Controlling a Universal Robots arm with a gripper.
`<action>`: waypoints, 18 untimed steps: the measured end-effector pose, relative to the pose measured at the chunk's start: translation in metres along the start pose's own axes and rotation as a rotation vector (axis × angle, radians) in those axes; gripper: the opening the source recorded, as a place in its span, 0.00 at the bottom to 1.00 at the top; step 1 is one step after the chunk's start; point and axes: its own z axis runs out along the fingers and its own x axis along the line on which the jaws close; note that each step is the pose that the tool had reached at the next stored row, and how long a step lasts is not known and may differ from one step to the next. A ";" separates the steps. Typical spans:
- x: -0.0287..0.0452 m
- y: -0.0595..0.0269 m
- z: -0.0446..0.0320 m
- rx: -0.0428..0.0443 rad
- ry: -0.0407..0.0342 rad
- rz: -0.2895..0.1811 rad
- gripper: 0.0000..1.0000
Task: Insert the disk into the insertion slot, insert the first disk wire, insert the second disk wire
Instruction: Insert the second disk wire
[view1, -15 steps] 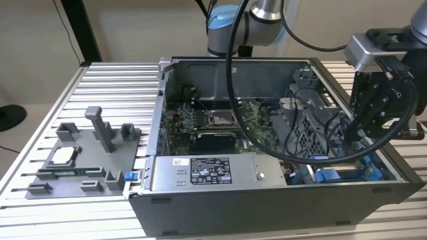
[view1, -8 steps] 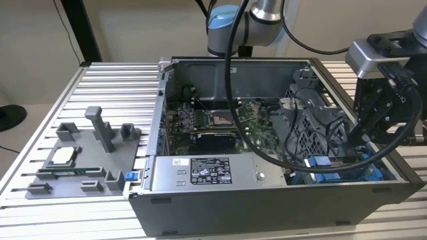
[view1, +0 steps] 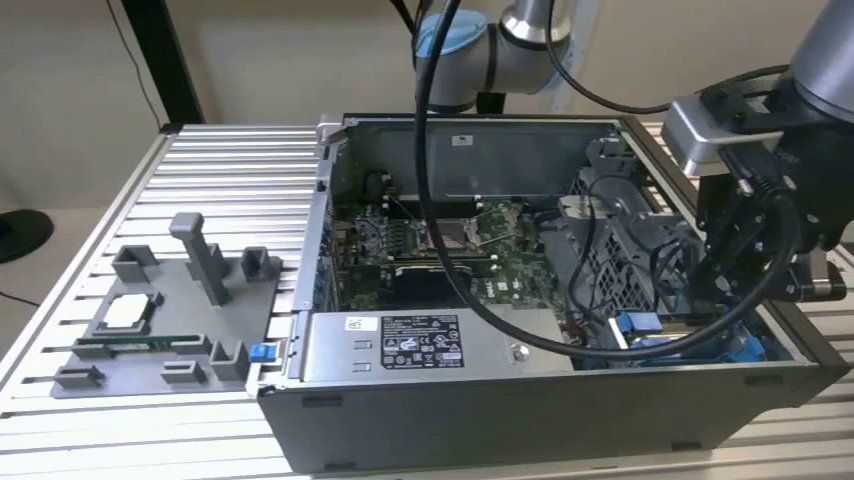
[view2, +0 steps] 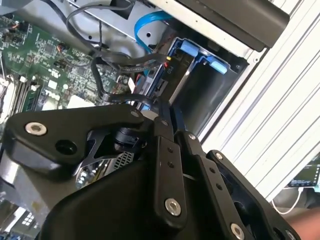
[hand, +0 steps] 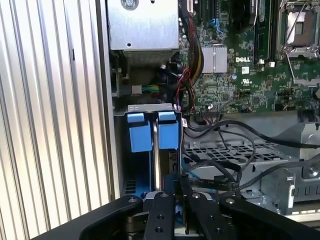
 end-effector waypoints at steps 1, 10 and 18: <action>0.0003 0.0018 0.0007 0.0077 -0.0005 -0.001 0.00; 0.0022 0.0064 0.0149 0.0236 -0.0014 -0.003 0.00; 0.0031 0.0029 0.0267 0.0234 -0.0013 -0.003 0.00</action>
